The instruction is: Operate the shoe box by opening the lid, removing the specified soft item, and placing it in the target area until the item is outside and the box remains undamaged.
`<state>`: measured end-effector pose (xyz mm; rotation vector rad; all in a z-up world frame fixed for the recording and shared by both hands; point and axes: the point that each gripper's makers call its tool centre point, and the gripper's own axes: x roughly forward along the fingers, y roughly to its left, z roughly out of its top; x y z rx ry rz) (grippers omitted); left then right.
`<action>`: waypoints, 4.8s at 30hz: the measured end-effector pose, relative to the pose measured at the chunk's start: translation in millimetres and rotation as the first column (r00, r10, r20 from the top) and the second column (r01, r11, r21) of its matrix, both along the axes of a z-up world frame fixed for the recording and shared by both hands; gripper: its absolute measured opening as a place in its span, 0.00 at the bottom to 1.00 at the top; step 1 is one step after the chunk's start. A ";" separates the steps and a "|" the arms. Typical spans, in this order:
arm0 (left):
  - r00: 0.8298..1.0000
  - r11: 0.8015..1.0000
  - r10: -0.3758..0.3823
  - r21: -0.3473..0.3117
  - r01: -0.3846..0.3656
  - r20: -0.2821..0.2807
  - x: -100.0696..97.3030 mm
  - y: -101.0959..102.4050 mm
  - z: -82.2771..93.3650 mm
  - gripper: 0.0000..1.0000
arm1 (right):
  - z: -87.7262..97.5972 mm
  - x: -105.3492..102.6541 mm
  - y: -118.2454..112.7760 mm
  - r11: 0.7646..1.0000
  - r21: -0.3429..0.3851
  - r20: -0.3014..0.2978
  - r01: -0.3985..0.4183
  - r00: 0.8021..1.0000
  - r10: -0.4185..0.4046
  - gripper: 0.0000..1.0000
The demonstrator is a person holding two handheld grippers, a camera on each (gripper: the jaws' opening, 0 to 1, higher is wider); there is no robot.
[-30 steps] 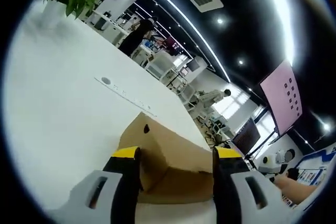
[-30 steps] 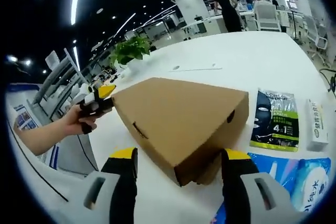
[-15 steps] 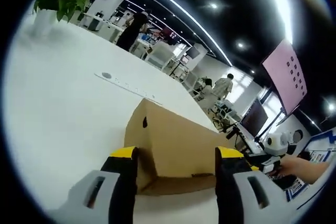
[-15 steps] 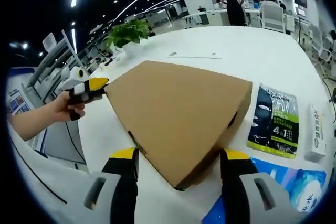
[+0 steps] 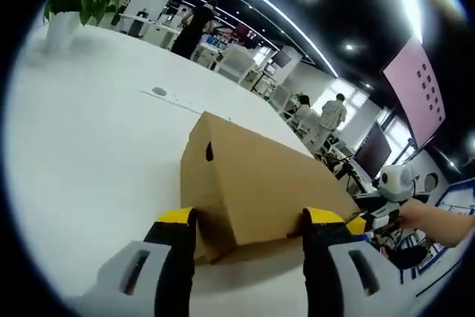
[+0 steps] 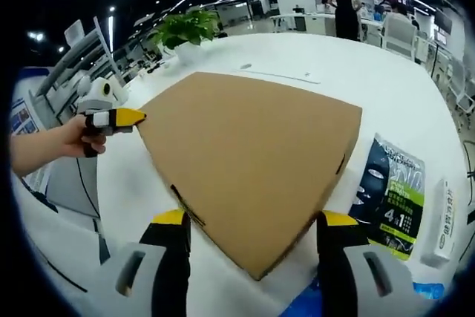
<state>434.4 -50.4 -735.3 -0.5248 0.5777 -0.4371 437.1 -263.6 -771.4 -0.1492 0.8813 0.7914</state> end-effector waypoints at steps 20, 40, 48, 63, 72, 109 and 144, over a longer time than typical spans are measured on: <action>0.997 0.996 0.072 -0.049 -0.074 -0.037 4.3 0.0 -13.7 0.62 | 21.0 11.6 5.8 0.959 0.228 -0.094 0.168 0.984 -0.150 0.76; 0.994 0.994 0.102 -0.033 -0.104 -0.047 7.5 6.3 -18.4 0.70 | 15.0 21.9 -2.9 0.881 0.336 -0.125 0.332 0.943 -0.308 0.68; 0.996 0.994 0.093 0.060 -0.092 -0.005 20.6 8.2 -9.2 0.68 | 20.1 31.6 1.4 0.889 0.324 -0.079 0.324 0.945 -0.316 0.67; 0.984 0.996 0.039 0.076 -0.053 0.176 -17.7 2.4 54.4 0.78 | 45.5 -27.4 -18.3 0.966 0.196 0.066 0.167 0.981 -0.183 0.68; 0.981 0.997 0.032 0.068 -0.046 0.193 -48.0 -7.8 71.9 0.78 | 13.8 -0.9 -28.4 0.991 0.016 0.050 0.134 0.990 -0.134 0.69; 0.982 0.986 0.062 0.139 -0.087 0.180 -48.1 -1.8 58.1 0.78 | 42.7 16.8 -10.2 0.995 0.086 0.078 0.049 0.995 -0.055 0.72; 0.909 0.956 -0.259 0.222 0.193 0.327 -104.6 -34.1 110.3 0.99 | 162.4 -132.7 -189.3 0.924 0.211 0.311 0.320 0.874 -0.374 0.90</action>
